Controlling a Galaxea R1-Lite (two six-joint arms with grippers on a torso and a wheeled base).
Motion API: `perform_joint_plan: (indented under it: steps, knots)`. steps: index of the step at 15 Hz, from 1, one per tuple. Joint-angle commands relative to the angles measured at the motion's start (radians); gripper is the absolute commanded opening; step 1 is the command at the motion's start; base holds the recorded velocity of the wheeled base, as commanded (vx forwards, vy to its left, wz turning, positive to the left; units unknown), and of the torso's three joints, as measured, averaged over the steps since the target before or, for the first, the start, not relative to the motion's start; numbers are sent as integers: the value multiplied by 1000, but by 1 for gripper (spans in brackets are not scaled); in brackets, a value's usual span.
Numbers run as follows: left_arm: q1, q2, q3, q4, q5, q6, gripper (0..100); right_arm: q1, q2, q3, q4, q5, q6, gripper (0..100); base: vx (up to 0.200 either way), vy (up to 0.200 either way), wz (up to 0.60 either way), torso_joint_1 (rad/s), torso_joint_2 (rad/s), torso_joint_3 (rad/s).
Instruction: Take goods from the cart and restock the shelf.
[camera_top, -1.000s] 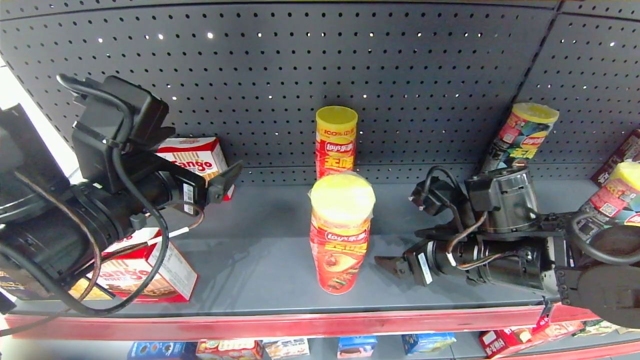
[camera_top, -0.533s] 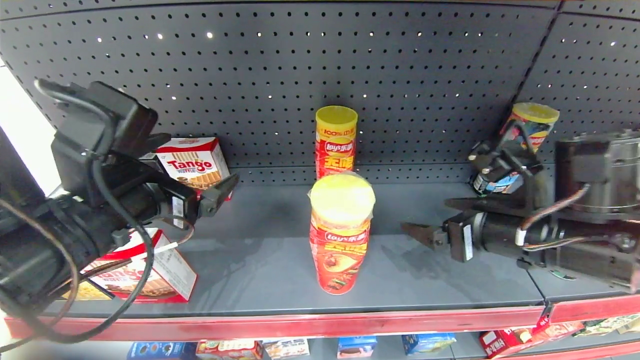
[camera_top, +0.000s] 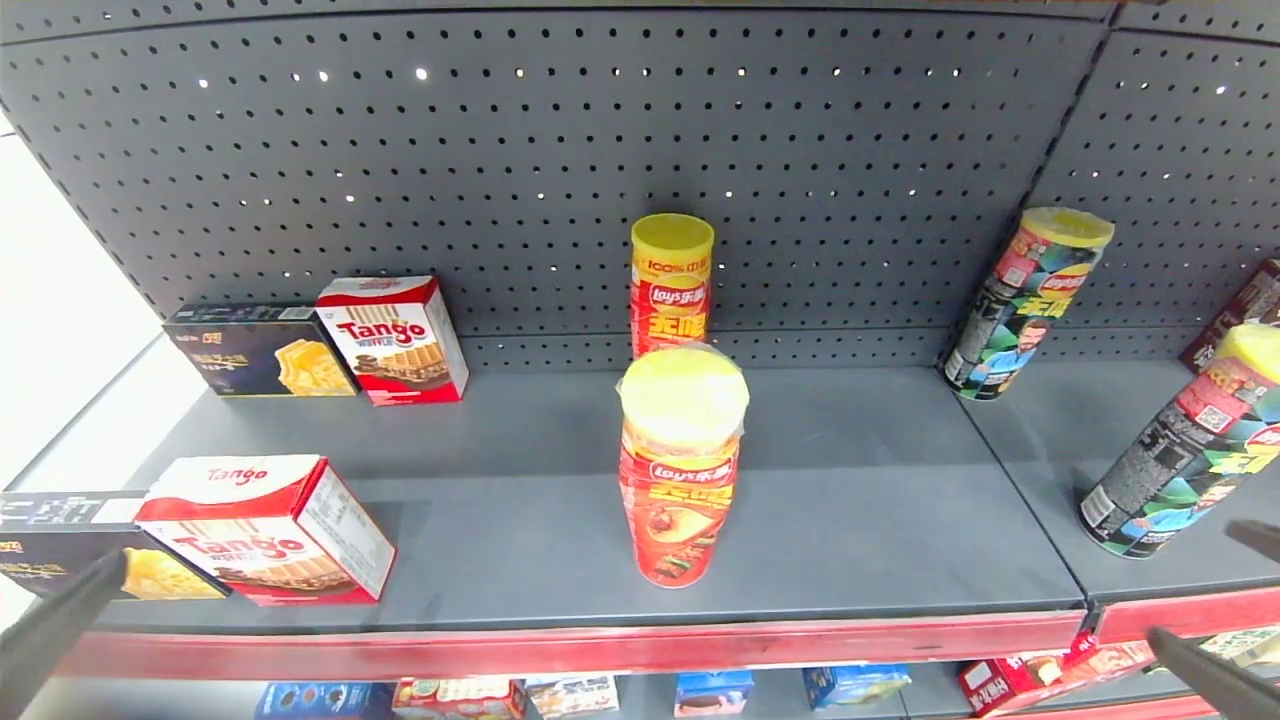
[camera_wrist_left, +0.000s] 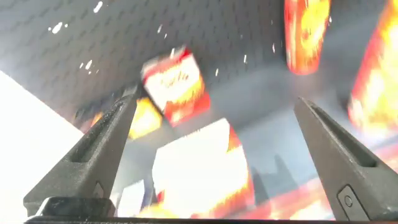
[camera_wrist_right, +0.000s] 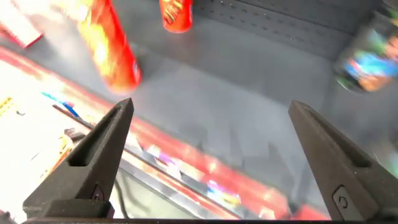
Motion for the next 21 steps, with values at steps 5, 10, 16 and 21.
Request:
perform_joint_plan:
  steps: [5, 10, 16, 21]
  knots:
    - [8, -584, 260, 348, 13, 0, 100, -64, -424, 223, 213, -9, 16, 100, 0, 0, 0, 0, 0, 0]
    - [110, -535, 346, 342, 17, -21, 100, -339, -493, 288, 303, -2, 48, 100, 0, 0, 0, 0, 0, 0]
    - [258, -480, 352, 330, 20, -38, 100, -691, -571, 285, 314, 54, 93, 100, 0, 0, 0, 0, 0, 0]
    - [397, -457, 350, 330, 34, -17, 100, -668, -592, 288, 308, 152, 134, 100, 0, 0, 0, 0, 0, 0]
